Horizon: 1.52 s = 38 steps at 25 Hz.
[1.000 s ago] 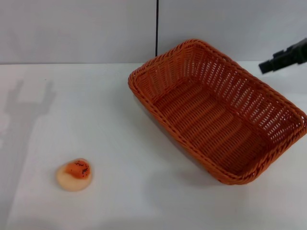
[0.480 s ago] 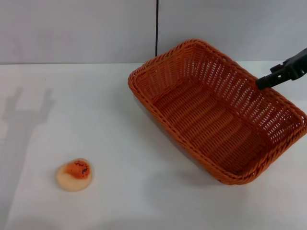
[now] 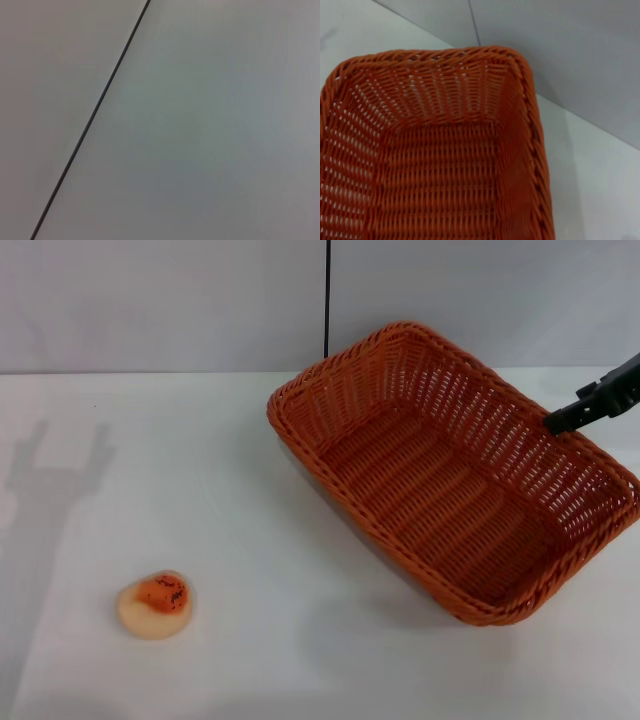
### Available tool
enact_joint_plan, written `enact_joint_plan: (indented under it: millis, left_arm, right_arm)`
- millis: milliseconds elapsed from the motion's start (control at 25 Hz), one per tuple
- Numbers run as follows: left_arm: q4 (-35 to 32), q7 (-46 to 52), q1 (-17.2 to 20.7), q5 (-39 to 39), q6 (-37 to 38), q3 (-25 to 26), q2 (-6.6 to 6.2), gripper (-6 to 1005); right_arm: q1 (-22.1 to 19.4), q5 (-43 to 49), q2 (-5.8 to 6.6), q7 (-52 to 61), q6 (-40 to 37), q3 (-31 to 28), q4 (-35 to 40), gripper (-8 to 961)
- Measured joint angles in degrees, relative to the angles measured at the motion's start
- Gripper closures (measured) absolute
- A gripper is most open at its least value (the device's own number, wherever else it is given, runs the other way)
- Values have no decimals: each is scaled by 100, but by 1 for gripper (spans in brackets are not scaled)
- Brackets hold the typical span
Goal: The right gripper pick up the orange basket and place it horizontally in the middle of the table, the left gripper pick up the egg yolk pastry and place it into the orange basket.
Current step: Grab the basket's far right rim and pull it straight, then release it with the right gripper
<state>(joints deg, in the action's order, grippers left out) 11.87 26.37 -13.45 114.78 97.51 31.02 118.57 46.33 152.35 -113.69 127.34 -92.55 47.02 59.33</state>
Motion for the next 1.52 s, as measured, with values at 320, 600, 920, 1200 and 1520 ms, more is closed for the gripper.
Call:
enact_joint_plan:
  millis: [320,600,920,1200,1520]
  left_arm:
    - [0,0,-46,-14,-15,18,-1,140]
    - [0,-1,-89,-24,-66,25,4,140]
    - [-3,-1,-187,-31,-220,36,8,140]
    - [-12,-1,-212,-37,-278,38,8,140]
    - [-18,-1,-246,-42,-306,44,6,140]
  right_arm:
    - [15,6,-12,-39,179,10,-81,336]
    - [3,-19,-101,-121,443,12,-306,360]
    - [43,-31,-151,-190,629,51,-626,388]
    - [82,-36,-186,-202,912,102,-1014,413]
    - [47,-94,-276,-332,946,131,-1070,441]
